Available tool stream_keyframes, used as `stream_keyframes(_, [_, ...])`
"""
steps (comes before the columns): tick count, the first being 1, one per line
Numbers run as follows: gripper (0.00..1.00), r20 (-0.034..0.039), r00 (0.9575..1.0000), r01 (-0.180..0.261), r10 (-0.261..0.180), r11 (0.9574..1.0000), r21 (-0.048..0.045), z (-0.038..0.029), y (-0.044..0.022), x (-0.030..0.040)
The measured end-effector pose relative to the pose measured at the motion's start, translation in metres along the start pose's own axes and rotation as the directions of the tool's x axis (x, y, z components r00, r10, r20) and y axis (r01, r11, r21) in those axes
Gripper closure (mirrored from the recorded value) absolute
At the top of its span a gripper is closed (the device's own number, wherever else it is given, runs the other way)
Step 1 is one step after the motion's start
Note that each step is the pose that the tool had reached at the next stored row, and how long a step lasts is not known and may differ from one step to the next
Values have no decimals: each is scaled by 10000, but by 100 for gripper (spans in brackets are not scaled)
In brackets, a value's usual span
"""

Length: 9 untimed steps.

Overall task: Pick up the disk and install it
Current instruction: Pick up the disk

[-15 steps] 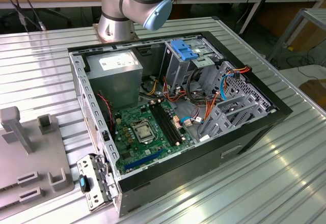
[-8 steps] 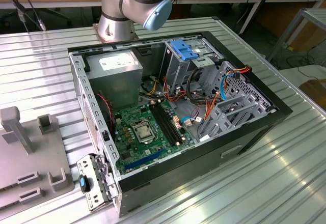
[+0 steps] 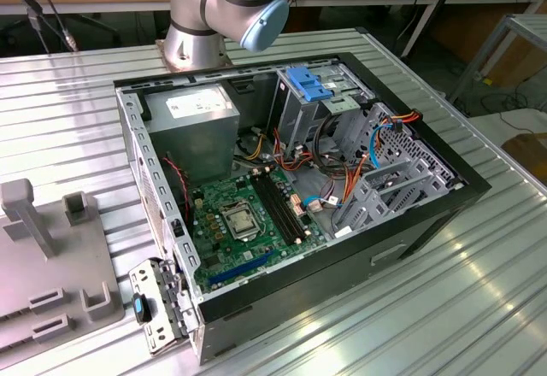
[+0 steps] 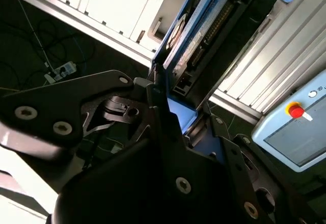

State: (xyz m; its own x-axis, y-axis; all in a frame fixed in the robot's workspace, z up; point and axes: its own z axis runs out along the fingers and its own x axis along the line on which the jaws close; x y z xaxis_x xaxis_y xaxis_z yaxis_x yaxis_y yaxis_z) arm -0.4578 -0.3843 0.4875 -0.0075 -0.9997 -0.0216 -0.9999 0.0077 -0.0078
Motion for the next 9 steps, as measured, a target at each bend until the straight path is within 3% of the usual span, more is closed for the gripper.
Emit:
stream_keyframes(6, [63, 1, 10000, 0, 0, 10000, 2, -182, 0, -4])
stream_keyframes(8, [63, -17, 10000, -1, 1, 10000, 1, -306, -2, -7])
stream_keyframes(9, [63, -20, 10000, -1, 1, 10000, 2, -316, -2, -7])
